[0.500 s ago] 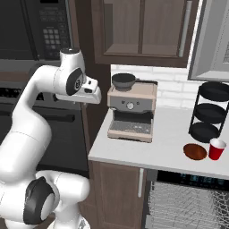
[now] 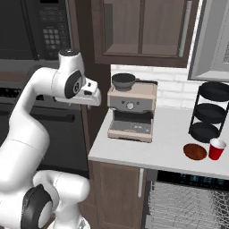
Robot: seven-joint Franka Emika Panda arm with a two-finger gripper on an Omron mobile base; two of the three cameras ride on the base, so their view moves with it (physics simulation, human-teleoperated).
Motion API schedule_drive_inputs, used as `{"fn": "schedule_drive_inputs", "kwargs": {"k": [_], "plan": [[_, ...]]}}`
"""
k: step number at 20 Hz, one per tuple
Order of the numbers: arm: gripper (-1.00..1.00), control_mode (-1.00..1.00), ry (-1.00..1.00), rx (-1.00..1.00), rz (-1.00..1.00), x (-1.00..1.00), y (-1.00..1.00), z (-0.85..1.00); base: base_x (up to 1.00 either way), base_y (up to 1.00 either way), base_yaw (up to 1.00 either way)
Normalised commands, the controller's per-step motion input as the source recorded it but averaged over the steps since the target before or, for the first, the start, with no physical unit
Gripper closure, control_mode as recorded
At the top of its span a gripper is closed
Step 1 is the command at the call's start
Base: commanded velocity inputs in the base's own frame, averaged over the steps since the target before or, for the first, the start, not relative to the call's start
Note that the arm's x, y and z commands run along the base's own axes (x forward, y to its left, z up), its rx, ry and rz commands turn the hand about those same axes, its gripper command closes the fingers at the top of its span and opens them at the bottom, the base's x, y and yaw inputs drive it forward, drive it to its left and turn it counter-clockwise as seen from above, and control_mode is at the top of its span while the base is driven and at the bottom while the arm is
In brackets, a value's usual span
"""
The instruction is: Pick up the cup and bowl from the counter, place them in the dishwasher, and close the dishwasher door.
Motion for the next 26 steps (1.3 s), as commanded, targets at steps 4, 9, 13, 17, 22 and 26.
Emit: {"fn": "schedule_drive_inputs", "kwargs": {"k": [4,9,13,17,22,26], "plan": [[-1.0,-1.0,-0.01,0.0,0.0,-0.14,-0.03,-0.15,0.0,0.0,0.0],[-1.0,1.0,0.0,0.0,0.0,0.0,0.0,0.0,-0.08,0.0,-0.09],[-1.0,1.0,0.0,0.0,0.0,0.0,0.0,0.0,-0.3,0.22,-0.65],[-1.0,1.0,0.0,0.0,0.0,0.0,0.0,0.0,-0.29,0.34,-0.69],[-1.0,1.0,0.0,0.0,0.0,0.0,0.0,0.0,-0.09,0.35,-0.68],[-1.0,1.0,0.0,0.0,0.0,0.0,0.0,0.0,-0.01,0.25,-0.6]]}}
